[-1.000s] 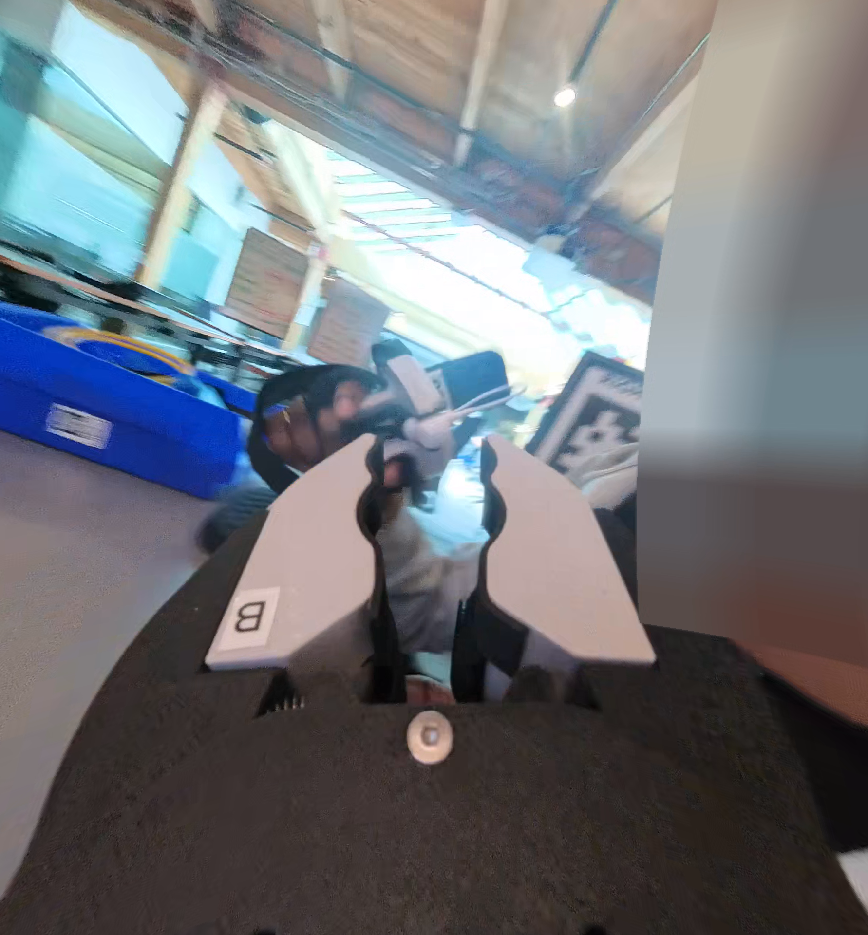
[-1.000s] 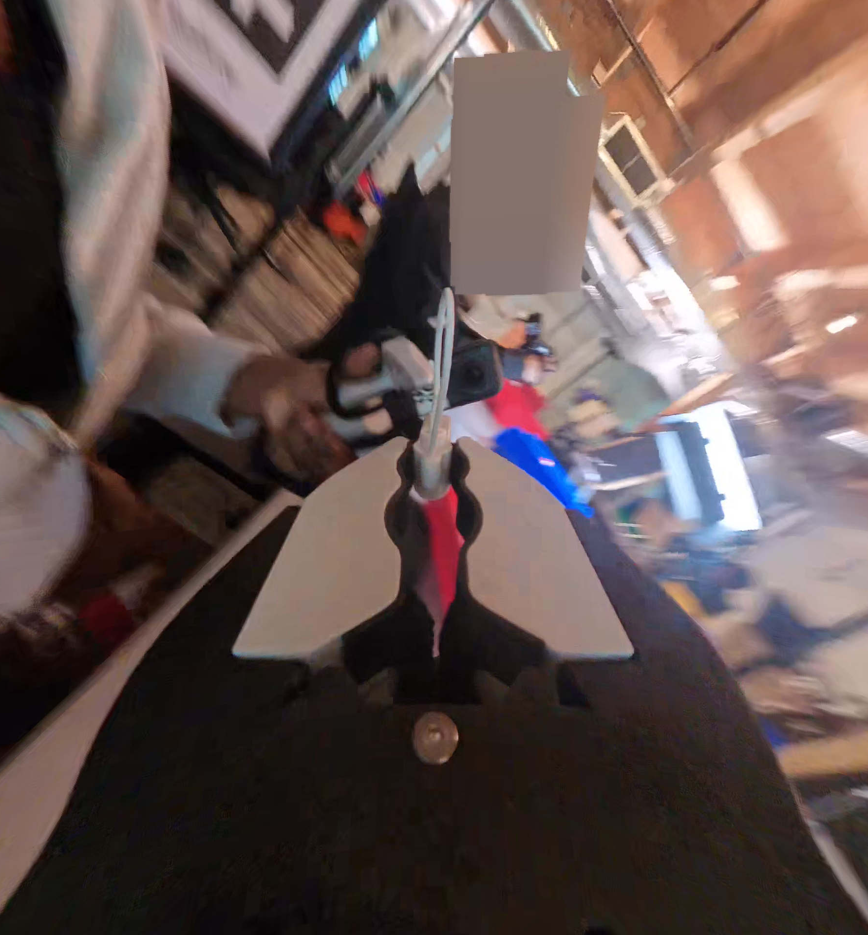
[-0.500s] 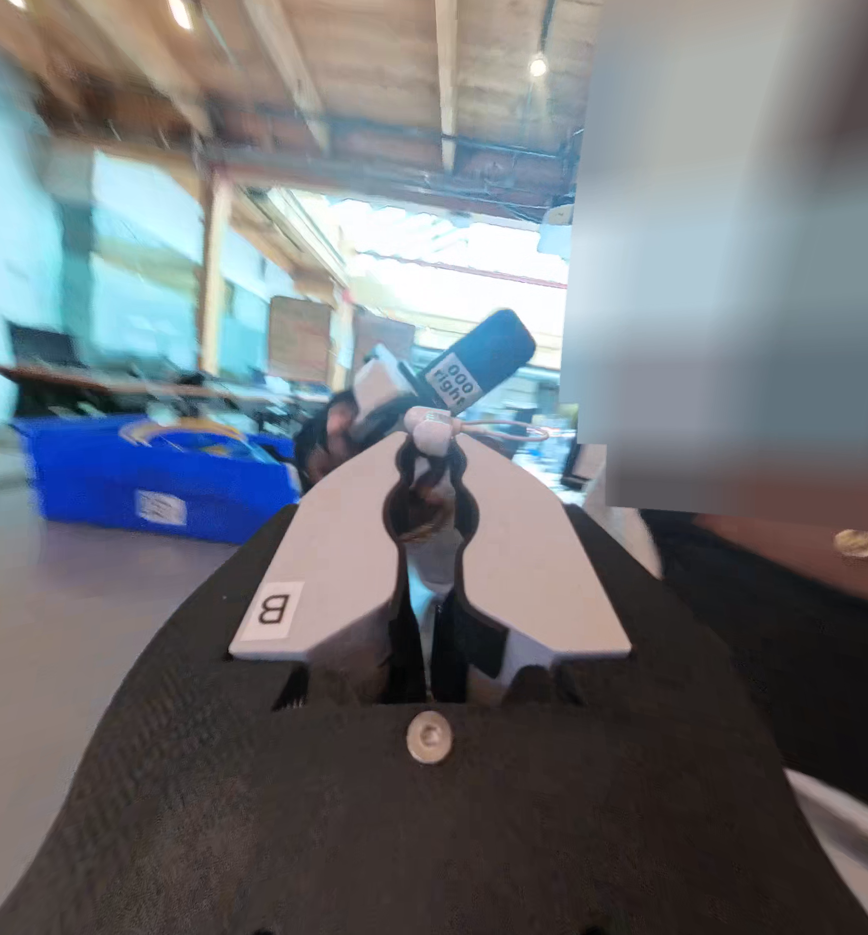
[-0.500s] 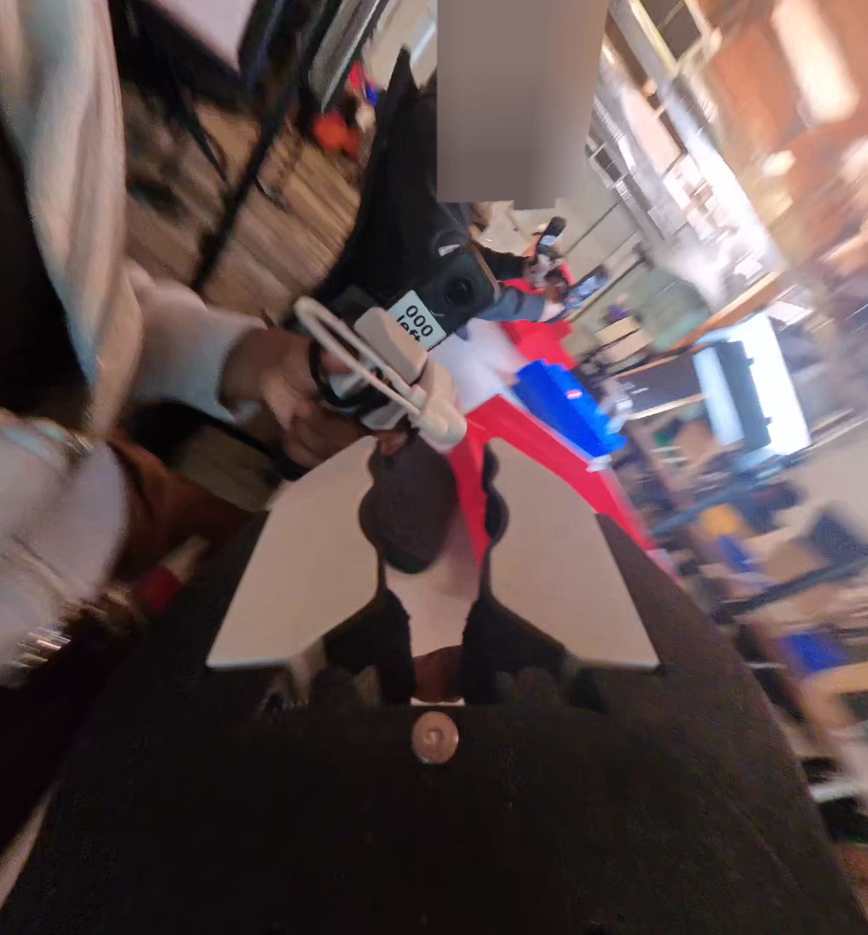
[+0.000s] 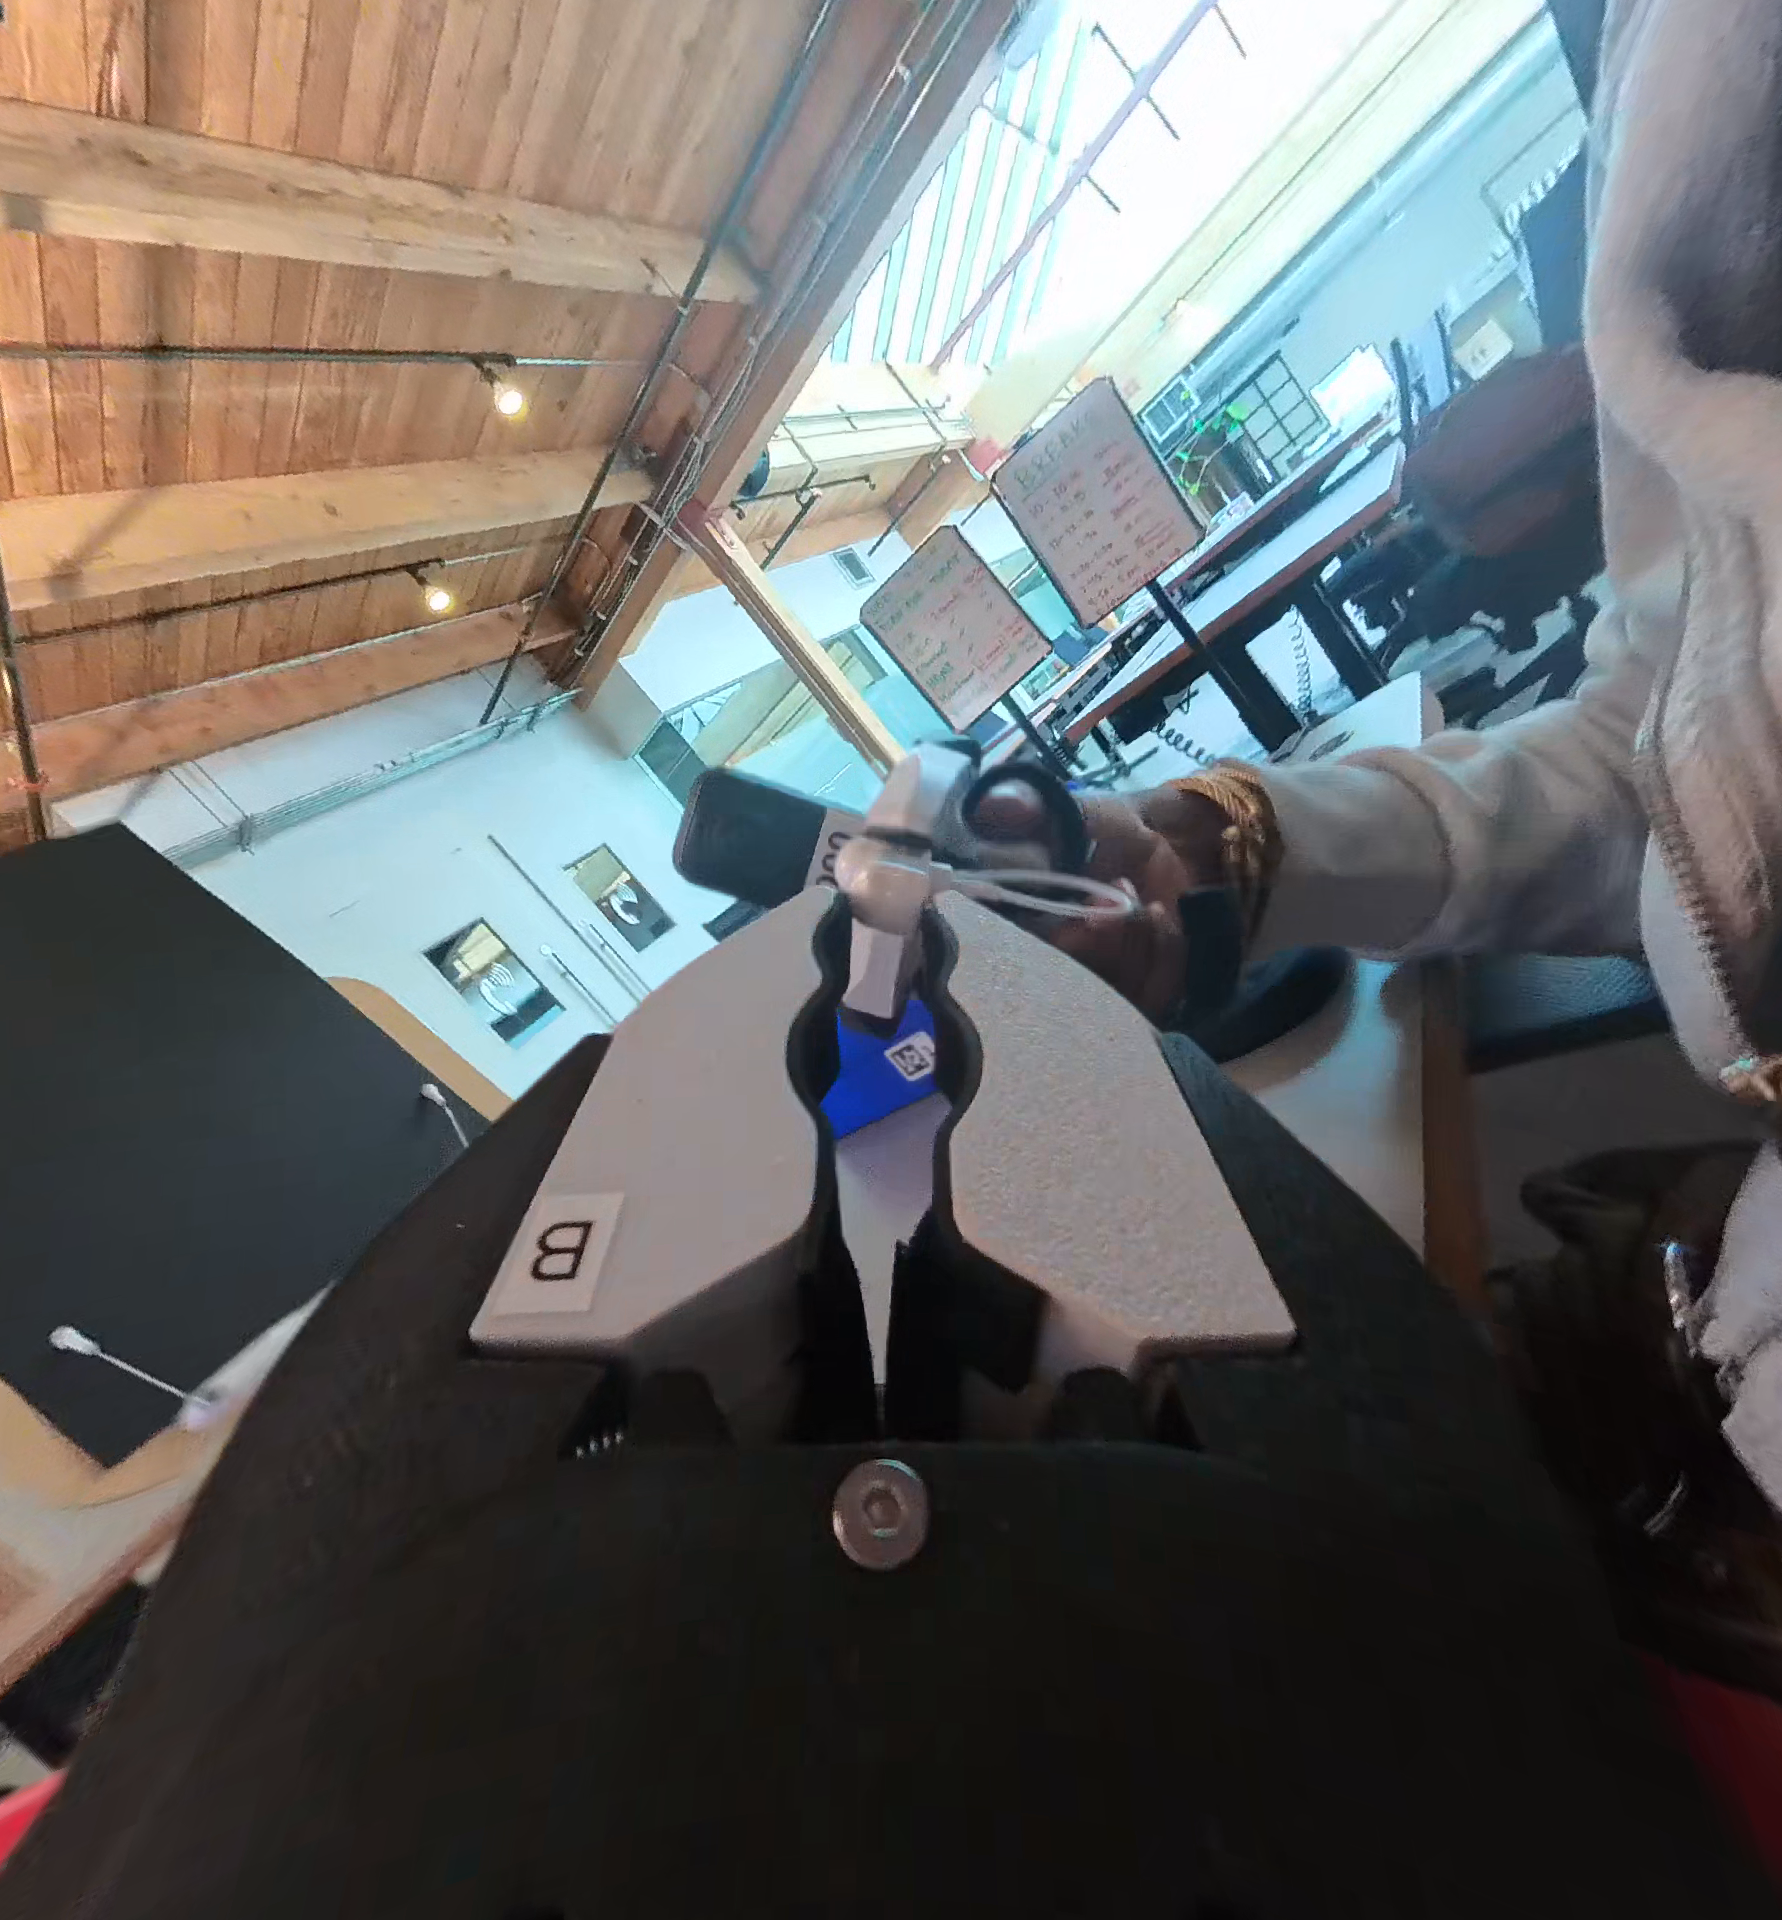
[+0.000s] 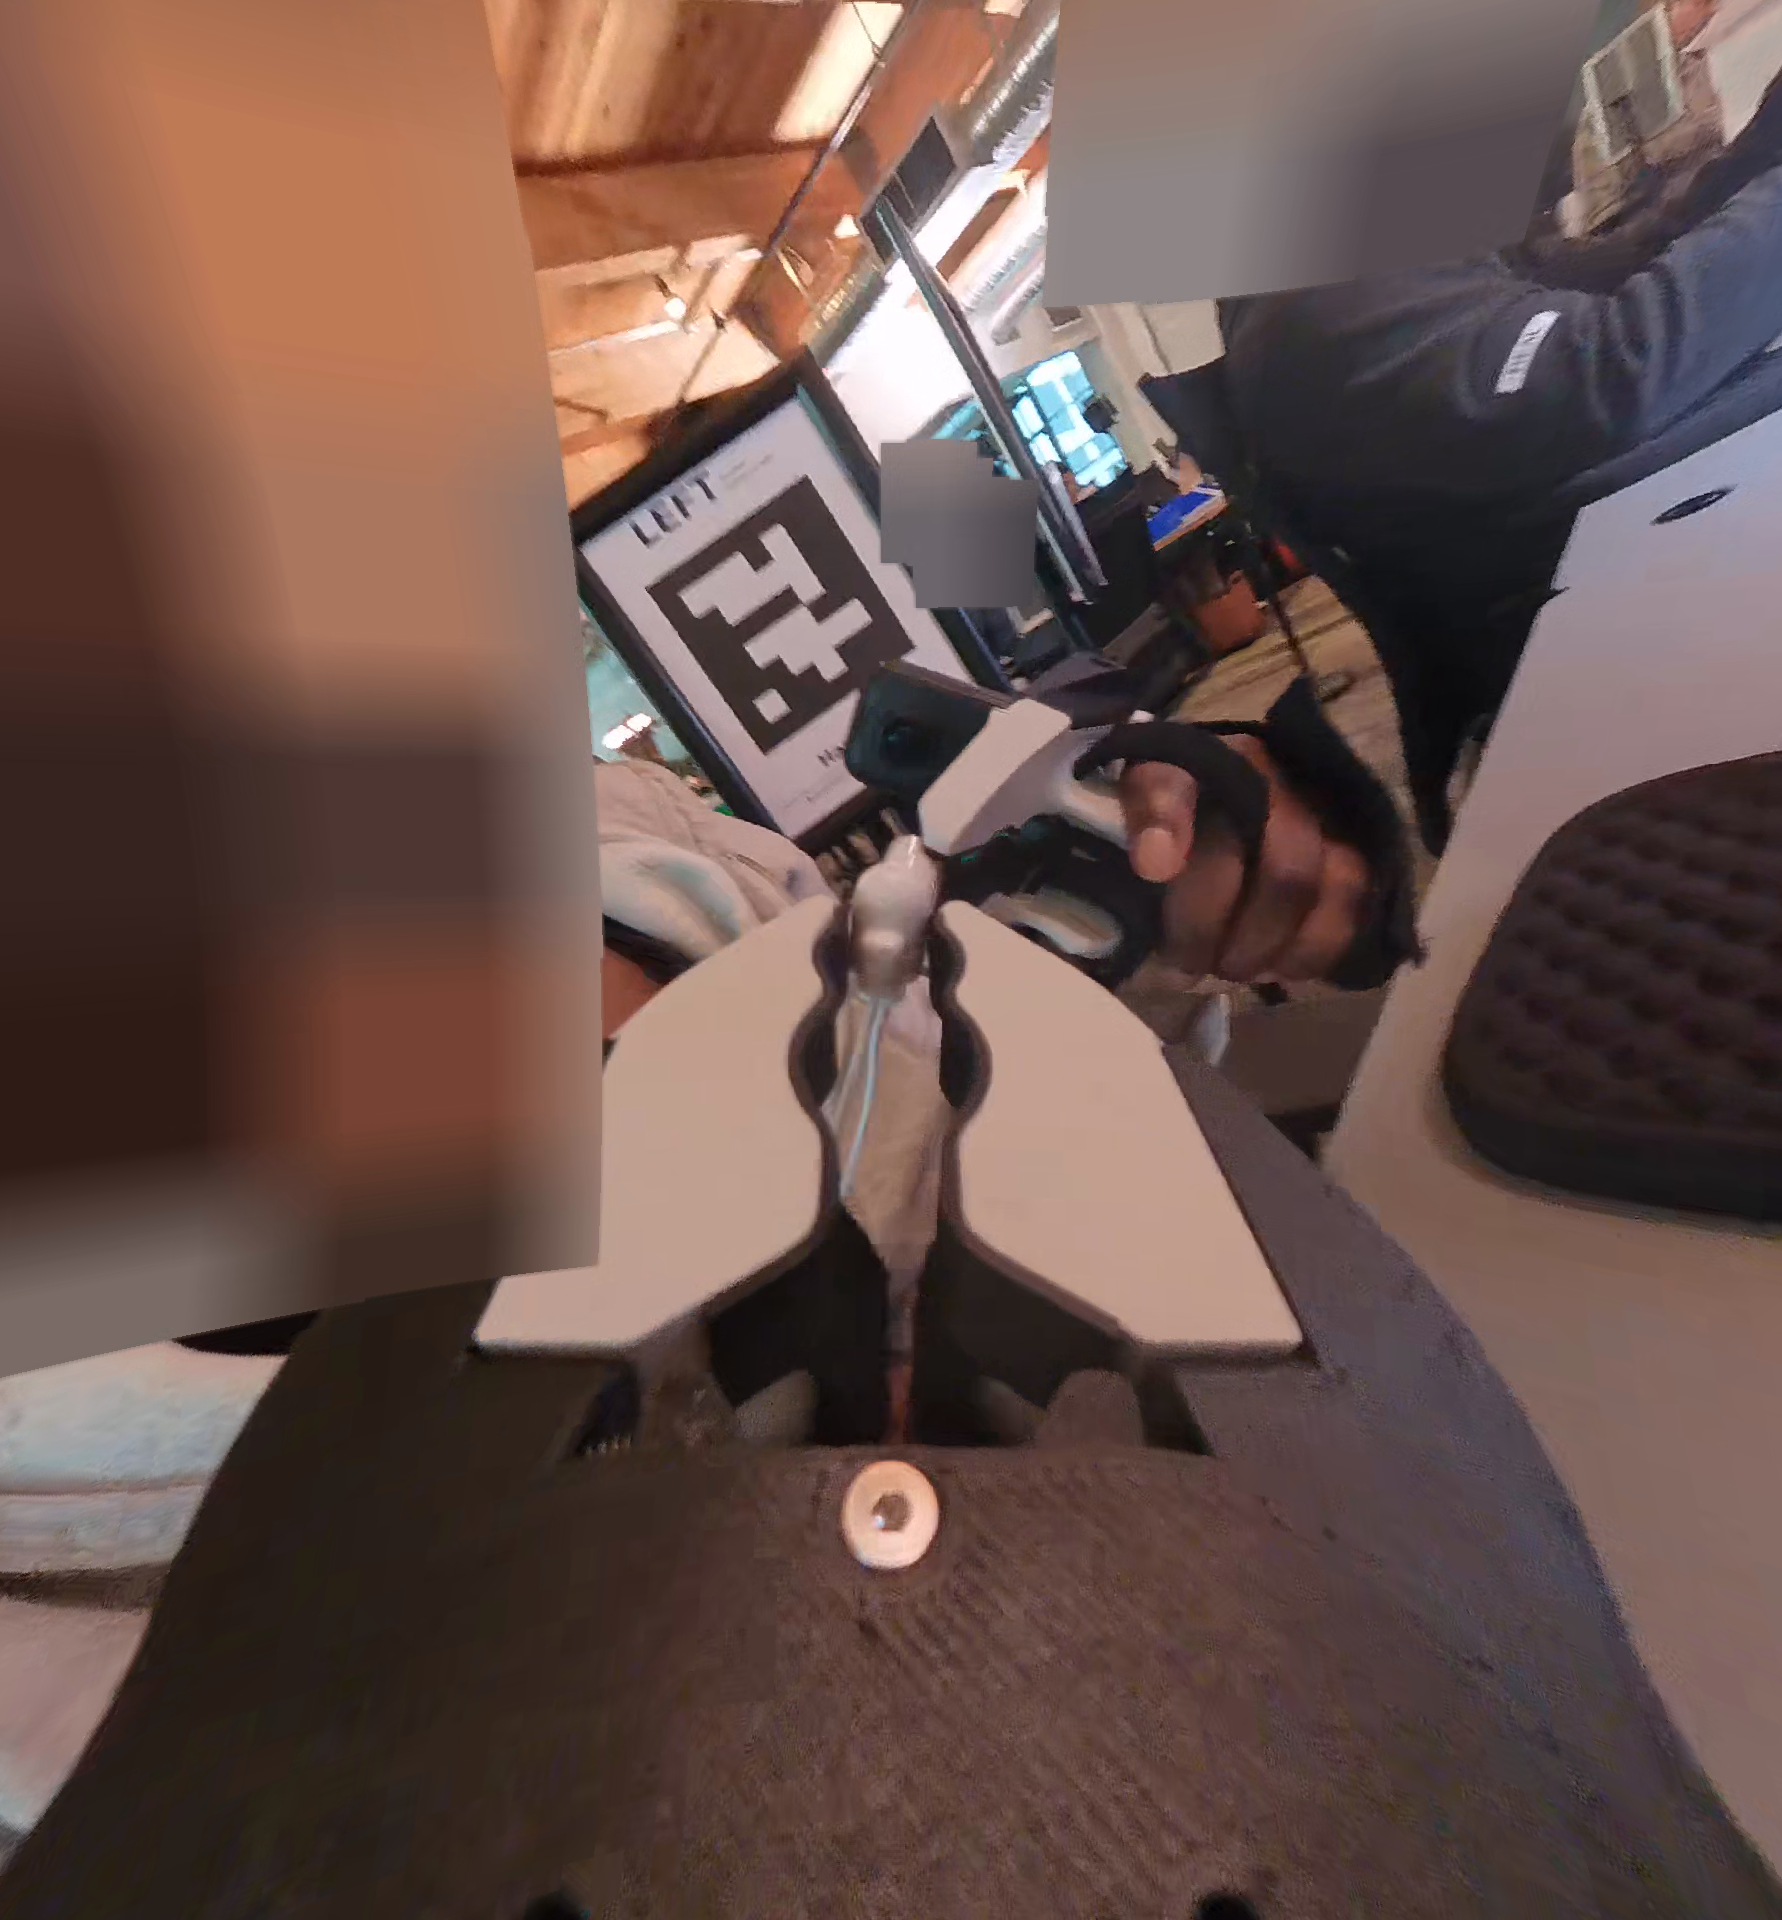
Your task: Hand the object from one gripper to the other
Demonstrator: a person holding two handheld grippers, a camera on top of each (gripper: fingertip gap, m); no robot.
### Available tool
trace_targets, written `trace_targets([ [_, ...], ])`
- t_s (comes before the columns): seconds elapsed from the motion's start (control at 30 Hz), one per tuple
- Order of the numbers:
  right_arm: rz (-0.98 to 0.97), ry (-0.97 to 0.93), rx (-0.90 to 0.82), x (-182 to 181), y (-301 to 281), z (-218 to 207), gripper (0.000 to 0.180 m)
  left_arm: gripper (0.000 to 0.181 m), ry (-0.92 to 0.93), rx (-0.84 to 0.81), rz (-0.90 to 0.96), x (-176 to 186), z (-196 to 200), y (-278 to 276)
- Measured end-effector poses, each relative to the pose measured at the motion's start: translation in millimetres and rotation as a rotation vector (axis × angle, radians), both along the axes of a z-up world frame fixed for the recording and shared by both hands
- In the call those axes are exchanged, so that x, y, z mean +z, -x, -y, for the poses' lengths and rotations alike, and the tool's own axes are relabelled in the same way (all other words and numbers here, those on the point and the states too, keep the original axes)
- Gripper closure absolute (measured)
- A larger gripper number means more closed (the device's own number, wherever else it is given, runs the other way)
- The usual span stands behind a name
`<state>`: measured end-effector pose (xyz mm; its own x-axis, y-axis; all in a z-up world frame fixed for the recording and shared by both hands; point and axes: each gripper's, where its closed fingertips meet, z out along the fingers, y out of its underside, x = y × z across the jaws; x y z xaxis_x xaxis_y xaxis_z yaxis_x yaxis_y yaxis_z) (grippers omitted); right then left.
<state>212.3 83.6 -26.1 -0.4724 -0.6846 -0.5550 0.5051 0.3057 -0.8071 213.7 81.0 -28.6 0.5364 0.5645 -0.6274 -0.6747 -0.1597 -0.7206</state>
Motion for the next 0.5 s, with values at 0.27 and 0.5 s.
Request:
trace_targets([
  [0.27,-0.861,0.452,-0.440,1.8,18.2,-2.9,0.167,0.136,-0.318,-0.376,0.668,-3.9,1.0,8.5],
  [0.5,-1.614,0.678,-0.593,-6.2,22.3,-8.5,0.166,0.144,-0.521,-0.601,1.061,-8.4,-6.9,18.1],
])
